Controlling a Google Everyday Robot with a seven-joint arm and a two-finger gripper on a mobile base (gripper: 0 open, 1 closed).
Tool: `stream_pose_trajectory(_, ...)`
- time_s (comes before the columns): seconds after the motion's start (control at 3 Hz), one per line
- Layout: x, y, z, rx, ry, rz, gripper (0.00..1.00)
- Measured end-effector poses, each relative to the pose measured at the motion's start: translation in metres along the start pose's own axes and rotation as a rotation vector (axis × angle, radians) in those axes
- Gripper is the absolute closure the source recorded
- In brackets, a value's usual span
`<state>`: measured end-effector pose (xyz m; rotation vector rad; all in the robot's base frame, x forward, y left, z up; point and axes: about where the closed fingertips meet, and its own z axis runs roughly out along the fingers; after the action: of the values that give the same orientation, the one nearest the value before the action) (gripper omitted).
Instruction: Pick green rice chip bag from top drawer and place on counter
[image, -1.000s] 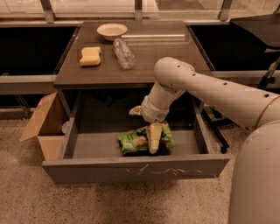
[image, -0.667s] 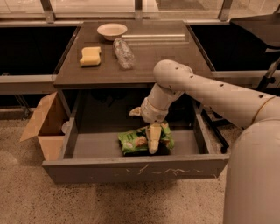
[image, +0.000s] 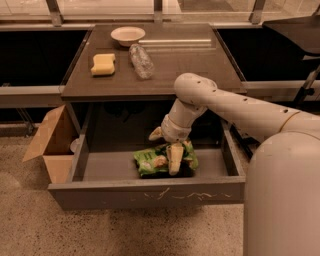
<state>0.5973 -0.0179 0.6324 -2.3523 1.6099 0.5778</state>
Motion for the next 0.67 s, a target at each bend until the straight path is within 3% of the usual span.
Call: stream_pose_trajectory(0.67, 0.0055, -0.0027, 0.0061, -0.011, -0.001, 0.005, 0.62)
